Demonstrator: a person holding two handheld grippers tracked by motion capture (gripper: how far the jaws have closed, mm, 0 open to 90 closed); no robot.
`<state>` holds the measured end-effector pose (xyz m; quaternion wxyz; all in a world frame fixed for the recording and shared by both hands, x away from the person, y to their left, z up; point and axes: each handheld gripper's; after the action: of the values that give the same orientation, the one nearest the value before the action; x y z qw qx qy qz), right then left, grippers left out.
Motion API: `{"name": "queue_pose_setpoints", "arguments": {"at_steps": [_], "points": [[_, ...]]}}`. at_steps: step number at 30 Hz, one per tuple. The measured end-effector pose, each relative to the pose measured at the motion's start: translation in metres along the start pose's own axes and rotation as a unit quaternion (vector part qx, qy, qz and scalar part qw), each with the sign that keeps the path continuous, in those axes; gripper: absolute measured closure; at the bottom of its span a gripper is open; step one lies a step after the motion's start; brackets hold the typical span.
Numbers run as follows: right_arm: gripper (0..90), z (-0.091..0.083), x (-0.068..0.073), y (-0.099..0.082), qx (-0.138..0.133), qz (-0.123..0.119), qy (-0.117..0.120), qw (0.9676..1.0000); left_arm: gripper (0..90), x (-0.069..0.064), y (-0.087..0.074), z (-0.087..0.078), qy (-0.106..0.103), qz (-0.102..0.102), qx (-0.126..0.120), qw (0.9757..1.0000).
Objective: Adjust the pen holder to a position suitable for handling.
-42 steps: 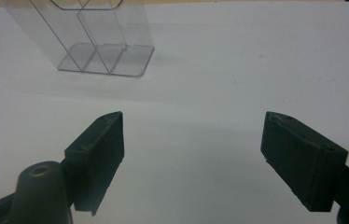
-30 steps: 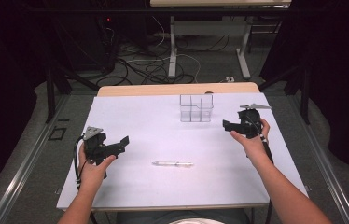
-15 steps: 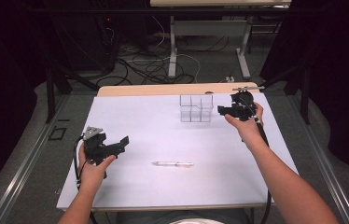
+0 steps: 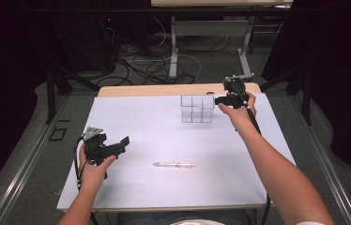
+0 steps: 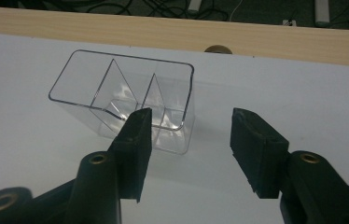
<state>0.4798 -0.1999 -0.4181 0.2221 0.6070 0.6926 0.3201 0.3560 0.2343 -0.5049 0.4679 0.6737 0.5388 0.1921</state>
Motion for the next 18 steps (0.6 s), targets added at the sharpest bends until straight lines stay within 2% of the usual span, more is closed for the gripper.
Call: {"name": "queue_pose_setpoints", "arguments": {"at_steps": [10,18], "points": [[53.3,0.028,0.004,0.005,0.023,0.03,-0.01,0.9992,1.8,0.002,0.0,-0.001,0.001,-0.004,0.004,1.0],[56.7,0.045,0.005,0.007,0.029,0.042,-0.015,0.9986,2.1,0.003,-0.001,0.0,0.003,-0.008,0.005,1.0]]}}
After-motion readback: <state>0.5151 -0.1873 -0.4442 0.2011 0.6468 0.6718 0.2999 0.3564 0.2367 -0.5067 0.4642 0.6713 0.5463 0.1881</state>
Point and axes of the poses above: each handheld gripper's, and its own axes: z roughly forward along the jaws, y roughly out of its top, x roughly to its left, and after that the axes turned 2 degrees about -y, right-handed
